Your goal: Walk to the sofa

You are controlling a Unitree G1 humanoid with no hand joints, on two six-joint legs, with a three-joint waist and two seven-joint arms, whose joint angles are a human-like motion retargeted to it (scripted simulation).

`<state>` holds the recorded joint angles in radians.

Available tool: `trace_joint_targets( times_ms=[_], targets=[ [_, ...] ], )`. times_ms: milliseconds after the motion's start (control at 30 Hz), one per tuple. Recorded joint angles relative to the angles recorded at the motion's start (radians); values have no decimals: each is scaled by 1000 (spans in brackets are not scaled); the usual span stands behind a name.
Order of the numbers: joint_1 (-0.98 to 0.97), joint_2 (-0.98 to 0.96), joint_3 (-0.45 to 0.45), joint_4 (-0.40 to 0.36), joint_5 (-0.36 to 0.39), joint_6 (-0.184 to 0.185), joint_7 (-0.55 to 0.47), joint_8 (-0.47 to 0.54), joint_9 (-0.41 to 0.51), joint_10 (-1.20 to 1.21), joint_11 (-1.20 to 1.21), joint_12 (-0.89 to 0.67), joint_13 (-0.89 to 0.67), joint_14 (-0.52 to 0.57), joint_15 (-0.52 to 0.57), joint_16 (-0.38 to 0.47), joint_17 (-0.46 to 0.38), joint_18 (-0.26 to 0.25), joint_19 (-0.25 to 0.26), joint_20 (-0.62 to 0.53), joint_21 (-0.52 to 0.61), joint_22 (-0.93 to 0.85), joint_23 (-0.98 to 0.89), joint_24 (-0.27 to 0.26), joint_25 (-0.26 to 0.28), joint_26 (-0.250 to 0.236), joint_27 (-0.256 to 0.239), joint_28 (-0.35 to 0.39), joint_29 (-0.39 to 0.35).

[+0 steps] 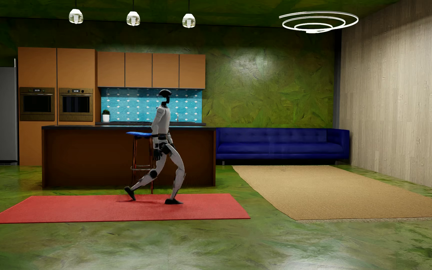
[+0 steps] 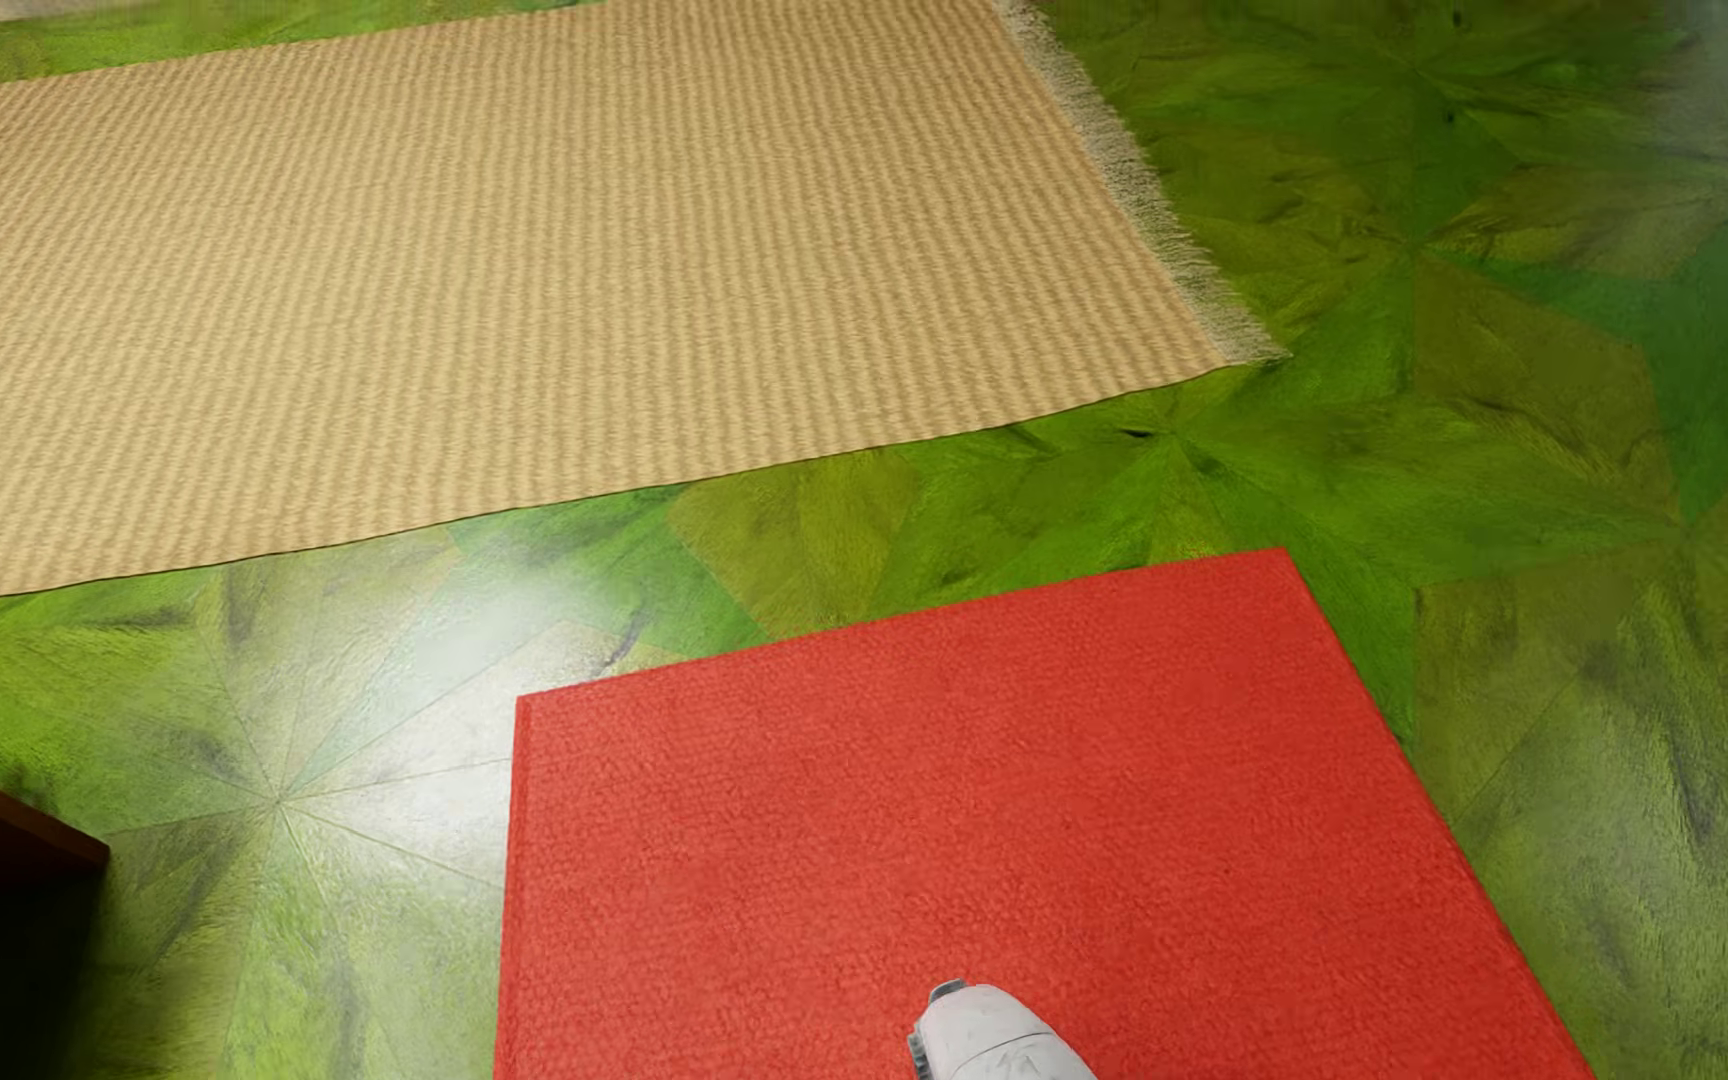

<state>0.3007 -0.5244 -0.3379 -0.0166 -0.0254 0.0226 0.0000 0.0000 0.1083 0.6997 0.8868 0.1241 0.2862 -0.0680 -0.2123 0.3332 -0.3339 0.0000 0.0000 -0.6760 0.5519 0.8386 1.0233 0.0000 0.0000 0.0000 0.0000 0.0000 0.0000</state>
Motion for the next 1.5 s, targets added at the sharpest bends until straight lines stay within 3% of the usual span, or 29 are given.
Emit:
trace_joint_targets(
  times_ms=[33,133,167,267,300,367,400,467,500,567,633,667,767,867,900,933,967,1033,1067,1133,1167,1267,1300,1333,1367,1400,1433,1467,1500],
  targets=[
    [-79,55,56,4,30,0,0,0,11,181,-7,13,-12,126,-35,8,6,0,0,-43,-22,9,-5,0,0,0,0,0,0],
    [-414,269,205,-28,50,-39,0,0,30,643,-106,72,-57,119,-100,11,16,0,0,-25,-47,35,-107,0,0,0,0,0,0],
    [-516,348,270,-41,48,-55,0,0,30,616,-165,104,-75,123,-106,22,10,0,0,-4,-38,16,-151,0,0,0,0,0,0],
    [-672,624,423,-72,15,-95,0,0,40,111,-334,149,-102,340,-143,44,-10,0,0,-51,-90,42,-262,0,0,0,0,0,0],
    [-707,687,458,-69,12,-96,0,0,31,-67,-367,169,-123,275,-183,49,-22,0,0,-47,-92,33,-290,0,0,0,0,0,0],
    [-744,799,479,-71,14,-100,0,0,10,-256,-392,190,-168,-179,-263,44,-38,0,0,-53,-100,64,-306,0,0,0,0,0,0],
    [-768,825,510,-60,11,-102,0,0,7,-244,-376,194,-176,-230,-278,45,-32,0,0,-74,-126,71,-295,0,0,0,0,0,0],
    [-830,866,540,-90,-21,-134,0,0,9,-143,-297,204,-168,187,-171,40,-11,0,0,-91,-152,84,-250,0,0,0,0,0,0],
    [-831,859,548,-118,-56,-165,0,0,14,-56,-196,197,-142,300,-20,37,11,0,0,-105,-163,100,-217,0,0,0,0,0,0],
    [-734,723,493,-179,-91,-179,0,0,4,7,177,196,-79,280,310,31,33,0,0,-78,-130,115,-164,0,0,0,0,0,0],
    [-553,541,406,-201,-120,-179,0,0,27,-34,493,161,-41,155,67,40,31,0,0,-71,-63,71,-147,0,0,0,0,0,0],
    [-458,449,344,-184,-106,-147,0,0,31,-75,527,129,-25,86,-44,44,23,0,0,-84,-47,51,-130,0,0,0,0,0,0],
    [-195,260,179,-134,-106,-83,0,0,21,-216,190,26,38,-143,-82,77,4,0,0,-79,-59,-40,-98,0,0,0,0,0,0],
    [-21,181,103,-109,-118,-62,0,0,-17,-278,-305,-76,62,-340,138,92,-13,0,0,20,-41,-66,-63,0,0,0,0,0,0],
    [11,140,104,-111,-119,-53,0,0,-32,-277,-719,-97,64,-353,232,91,-15,0,0,63,-46,-69,-49,0,0,0,0,0,0],
    [39,100,78,-90,-119,-46,0,0,-33,-255,-383,-107,62,-329,152,108,-19,0,0,70,-29,-95,-50,0,0,0,0,0,0],
    [82,81,49,-59,-90,-30,0,0,-21,-213,-290,-87,55,-268,162,108,-22,0,0,125,-11,-122,-36,0,0,0,0,0,0],
    [32,91,26,15,-19,22,0,0,-30,71,-119,-33,52,63,177,58,-19,0,0,163,-9,-74,9,0,0,0,0,0,0],
    [-85,128,49,9,15,18,0,0,-31,328,-106,-5,39,226,123,46,-12,0,0,148,-27,-59,16,0,0,0,0,0,0],
    [-323,295,110,24,45,9,0,0,8,729,-153,8,19,165,50,33,-7,0,0,49,-46,-20,-38,0,0,0,0,0,0],
    [-429,376,170,-4,23,-22,0,0,10,736,-193,34,11,152,40,12,-5,0,0,49,-50,3,-80,0,0,0,0,0,0],
    [-626,585,337,-25,-3,-65,0,0,15,192,-311,117,-41,318,-7,10,-24,0,0,12,-64,65,-206,0,0,0,0,0,0],
    [-638,668,365,-35,-6,-68,0,0,6,-51,-351,140,-48,215,-39,10,-32,0,0,17,-81,91,-244,0,0,0,0,0,0],
    [-635,730,380,-44,13,-55,0,0,-12,-180,-382,157,-60,-137,-81,17,-45,0,0,-12,-115,95,-280,0,0,0,0,0,0],
    [-656,764,390,-36,19,-49,0,0,-37,-536,-382,180,-65,146,-139,27,-59,0,0,-34,-146,95,-306,0,0,0,0,0,0],
    [-676,794,402,-36,34,-42,0,0,-45,-565,-378,200,-70,185,-175,32,-65,0,0,-56,-173,106,-306,0,0,0,0,0,0],
    [-710,824,419,-52,29,-55,0,0,-37,-205,-349,210,-62,-160,-181,35,-59,0,0,-73,-207,119,-297,0,0,0,0,0,0],
    [-713,840,423,-87,18,-70,0,0,-36,-171,-282,220,-47,-45,-138,40,-50,0,0,-74,-240,128,-270,0,0,0,0,0,0],
    [-713,787,418,-141,-35,-114,0,0,-41,-169,-112,230,-33,125,4,42,-32,0,0,-61,-251,140,-238,0,0,0,0,0,0]
  ],
)
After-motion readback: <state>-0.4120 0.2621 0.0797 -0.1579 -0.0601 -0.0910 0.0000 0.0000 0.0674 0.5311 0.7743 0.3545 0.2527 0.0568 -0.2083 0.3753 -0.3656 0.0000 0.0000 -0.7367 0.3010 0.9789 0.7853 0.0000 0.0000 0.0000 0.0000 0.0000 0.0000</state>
